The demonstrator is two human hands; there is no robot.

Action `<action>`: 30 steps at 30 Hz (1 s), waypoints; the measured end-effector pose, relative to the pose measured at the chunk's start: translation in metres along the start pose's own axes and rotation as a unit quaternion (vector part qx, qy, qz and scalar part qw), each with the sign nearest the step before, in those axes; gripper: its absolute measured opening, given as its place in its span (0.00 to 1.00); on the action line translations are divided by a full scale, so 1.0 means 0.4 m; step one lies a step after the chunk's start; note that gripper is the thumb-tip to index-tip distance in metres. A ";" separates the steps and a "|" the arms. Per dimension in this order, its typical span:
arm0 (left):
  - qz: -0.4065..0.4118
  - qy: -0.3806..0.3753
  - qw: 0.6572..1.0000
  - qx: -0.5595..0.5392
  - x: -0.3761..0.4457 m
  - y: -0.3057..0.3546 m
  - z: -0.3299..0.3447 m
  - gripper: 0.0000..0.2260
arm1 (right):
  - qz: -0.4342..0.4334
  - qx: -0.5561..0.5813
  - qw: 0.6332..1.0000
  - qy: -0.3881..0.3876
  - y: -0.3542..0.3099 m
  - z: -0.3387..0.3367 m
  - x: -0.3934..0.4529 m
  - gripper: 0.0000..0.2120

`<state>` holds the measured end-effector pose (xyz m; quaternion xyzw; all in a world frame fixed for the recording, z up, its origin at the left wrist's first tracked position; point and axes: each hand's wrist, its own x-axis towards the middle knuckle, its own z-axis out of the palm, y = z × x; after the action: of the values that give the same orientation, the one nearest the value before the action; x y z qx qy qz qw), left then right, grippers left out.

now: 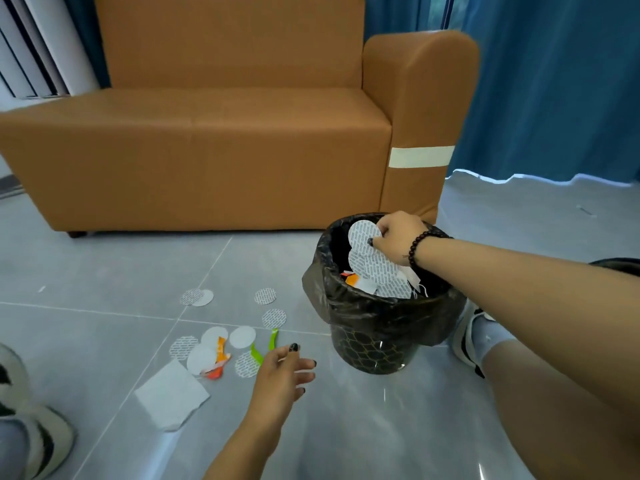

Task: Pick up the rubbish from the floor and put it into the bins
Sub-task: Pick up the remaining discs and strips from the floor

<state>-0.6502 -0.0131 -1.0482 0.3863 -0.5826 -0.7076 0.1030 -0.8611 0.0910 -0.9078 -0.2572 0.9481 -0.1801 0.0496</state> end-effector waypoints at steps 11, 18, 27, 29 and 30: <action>0.022 0.176 0.983 -0.042 0.126 -0.084 -0.225 0.07 | 0.010 -0.141 0.980 0.138 -0.077 0.029 0.054 0.15; 0.047 0.317 0.939 0.128 0.126 -0.192 -0.364 0.13 | -0.257 -0.082 0.955 0.126 -0.331 0.248 -0.021 0.15; 0.123 0.195 0.891 0.392 0.195 -0.253 -0.462 0.27 | -0.043 0.007 0.985 -0.166 -0.276 0.651 -0.054 0.14; 0.111 0.191 0.865 0.451 0.214 -0.253 -0.472 0.27 | -0.004 0.006 0.986 -0.166 -0.244 0.718 -0.062 0.22; 0.103 0.193 0.850 0.479 0.217 -0.249 -0.472 0.26 | -0.004 -0.006 0.988 -0.155 -0.234 0.742 -0.069 0.25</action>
<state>-0.5531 -0.1755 -1.1797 0.4543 -0.8541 -0.2373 0.0880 -0.7380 -0.0638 -1.1494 -0.2858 0.9291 -0.1330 0.1934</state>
